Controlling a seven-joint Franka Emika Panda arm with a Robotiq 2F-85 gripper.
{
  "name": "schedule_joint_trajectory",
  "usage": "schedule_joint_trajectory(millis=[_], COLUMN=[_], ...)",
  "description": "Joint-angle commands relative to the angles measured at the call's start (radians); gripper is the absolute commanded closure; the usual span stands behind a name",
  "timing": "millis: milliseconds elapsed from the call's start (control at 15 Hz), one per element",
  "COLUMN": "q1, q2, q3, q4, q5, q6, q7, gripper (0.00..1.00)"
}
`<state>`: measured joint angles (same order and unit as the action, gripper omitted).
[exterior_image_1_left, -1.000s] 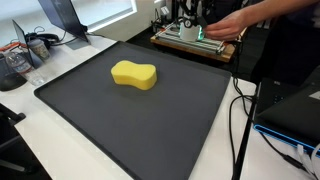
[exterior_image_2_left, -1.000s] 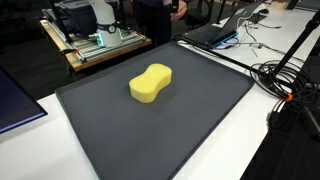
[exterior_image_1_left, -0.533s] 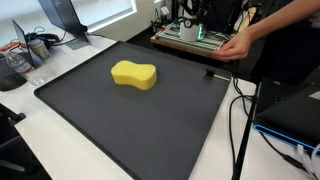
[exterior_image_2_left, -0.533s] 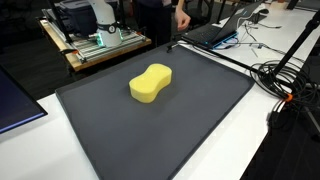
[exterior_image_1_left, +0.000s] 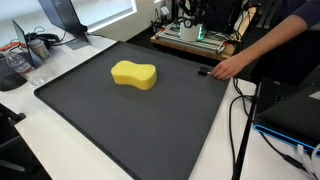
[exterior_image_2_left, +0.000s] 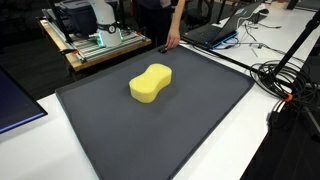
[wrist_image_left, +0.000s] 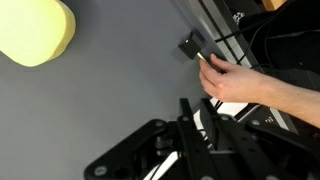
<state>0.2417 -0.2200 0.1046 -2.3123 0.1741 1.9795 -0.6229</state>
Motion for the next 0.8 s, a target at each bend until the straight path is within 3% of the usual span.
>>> schedule_joint_trajectory(millis=[0, 400, 600, 733], q1=[-0.008, -0.006, -0.006, -0.007], q2=[0.013, 0.016, 0.019, 0.020], q3=[-0.012, -0.011, -0.009, -0.008], q4=[0.020, 0.029, 0.036, 0.042], q5=[0.020, 0.020, 0.017, 0.014], q6=[-0.028, -0.032, -0.038, -0.044], q7=[-0.045, -0.057, -0.057, -0.057], gripper=[0.52, 0.11, 0.17, 0.32])
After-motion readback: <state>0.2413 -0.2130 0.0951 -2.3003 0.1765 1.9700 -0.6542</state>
